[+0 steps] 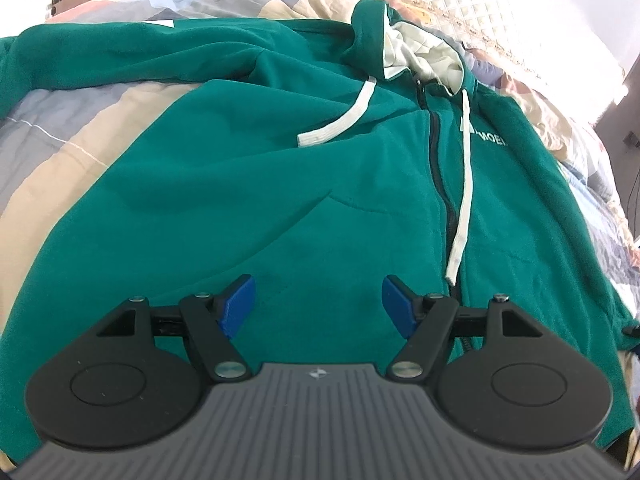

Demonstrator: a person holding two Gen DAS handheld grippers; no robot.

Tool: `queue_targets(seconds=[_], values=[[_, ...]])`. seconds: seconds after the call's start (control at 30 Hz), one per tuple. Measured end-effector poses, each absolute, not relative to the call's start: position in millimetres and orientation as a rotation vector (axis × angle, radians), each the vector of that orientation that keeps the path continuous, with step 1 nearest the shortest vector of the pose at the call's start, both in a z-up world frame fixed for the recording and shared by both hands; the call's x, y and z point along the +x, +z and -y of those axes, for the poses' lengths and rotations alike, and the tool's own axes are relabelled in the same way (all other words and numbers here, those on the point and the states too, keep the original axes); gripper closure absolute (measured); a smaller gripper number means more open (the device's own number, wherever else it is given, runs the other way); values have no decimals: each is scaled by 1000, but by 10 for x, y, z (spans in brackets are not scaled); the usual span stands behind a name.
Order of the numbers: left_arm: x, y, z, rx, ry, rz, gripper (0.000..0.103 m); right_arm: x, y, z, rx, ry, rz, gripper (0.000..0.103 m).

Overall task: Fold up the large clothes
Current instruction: 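Grasp the printed sleeve cuff with the right gripper and lift it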

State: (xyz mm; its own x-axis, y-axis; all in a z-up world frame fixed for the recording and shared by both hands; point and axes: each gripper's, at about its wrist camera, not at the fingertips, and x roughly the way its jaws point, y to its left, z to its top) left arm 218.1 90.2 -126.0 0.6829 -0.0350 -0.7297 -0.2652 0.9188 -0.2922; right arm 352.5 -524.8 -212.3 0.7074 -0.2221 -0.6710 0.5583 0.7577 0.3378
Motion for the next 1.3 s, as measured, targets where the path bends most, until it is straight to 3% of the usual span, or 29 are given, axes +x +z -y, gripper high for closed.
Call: queue_targets(seconds=[0.3,0.67,0.83,1.07,1.27,1.3], values=[[2172,-1282,-853,-351,137,-810,28,3493,-1814,5123,421,-450,-546,77],[2143,-1181,-971,-358,195,-748,28,3699,-1206,5715,294,-553,-312,77],[2306,-1105,-1069,-343,240,-715,28,3826,-1032,6096,433,-592,-210,78],[2464,-998,-1234,-381,265,-700,28,4337,-1416,6132,266,-675,-275,77],[2646,-1166,-1267,-404,271,-750,28,4263,-1996,6287,495,-687,-376,72],[2667,-1208,-1253,-397,273,-756,28,4204,-2038,6253,531,-702,-371,68]])
